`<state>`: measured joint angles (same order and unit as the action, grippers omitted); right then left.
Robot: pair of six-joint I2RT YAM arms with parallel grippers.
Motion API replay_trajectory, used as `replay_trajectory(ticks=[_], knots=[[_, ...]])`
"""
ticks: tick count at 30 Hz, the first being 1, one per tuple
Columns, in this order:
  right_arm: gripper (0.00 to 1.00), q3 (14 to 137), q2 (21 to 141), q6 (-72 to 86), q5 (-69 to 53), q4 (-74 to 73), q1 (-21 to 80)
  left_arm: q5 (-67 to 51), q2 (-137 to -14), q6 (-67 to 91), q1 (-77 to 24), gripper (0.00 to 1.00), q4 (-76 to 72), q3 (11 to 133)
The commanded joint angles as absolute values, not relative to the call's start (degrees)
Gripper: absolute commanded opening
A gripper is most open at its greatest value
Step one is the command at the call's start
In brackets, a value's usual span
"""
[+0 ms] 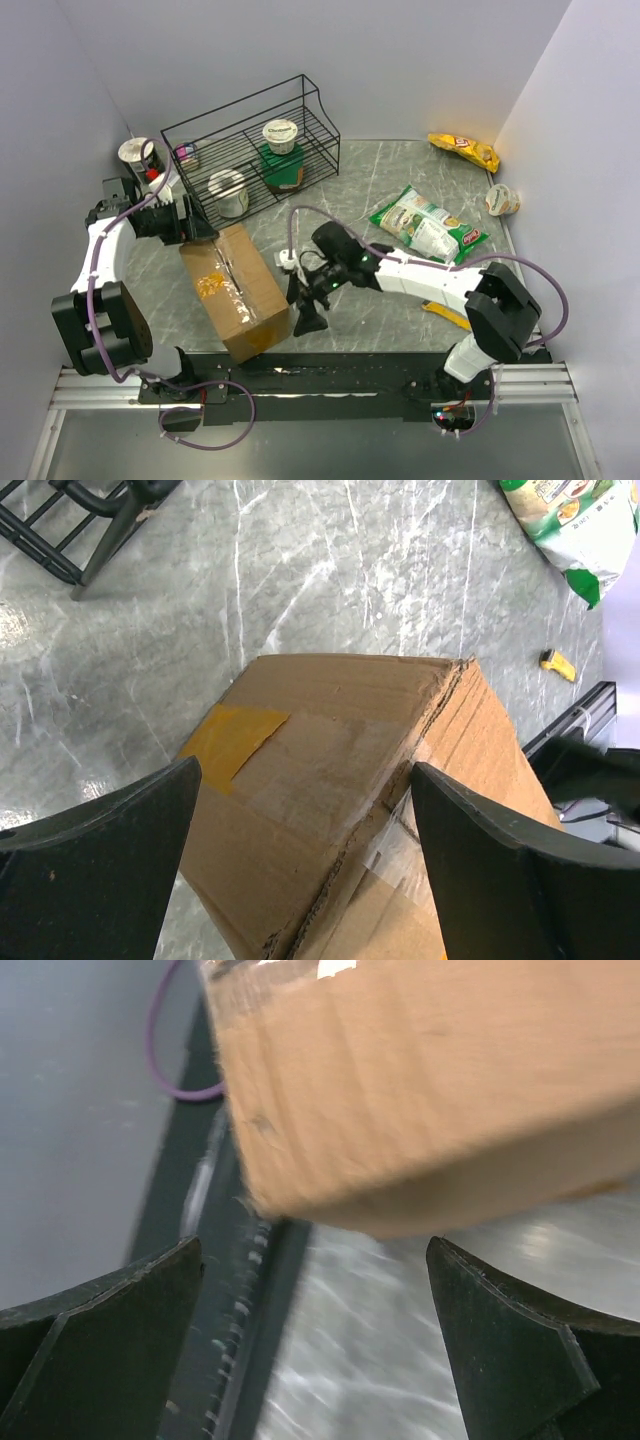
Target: Unpack the express box
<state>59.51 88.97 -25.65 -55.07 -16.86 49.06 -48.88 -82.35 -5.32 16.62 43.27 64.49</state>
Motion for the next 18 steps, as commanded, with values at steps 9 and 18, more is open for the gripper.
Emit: replay_trajectory(ticks=[9,18], knots=[[1.0,61.9,90.7,-0.3,-24.6,1.0,48.7,-51.8,-80.0,-11.9,16.3,0.91,50.3,63.2],[1.0,74.5,97.9,-4.0,-24.7,-6.7,34.5,-56.8,-77.9,-7.2,13.0,0.92,49.3,62.6]])
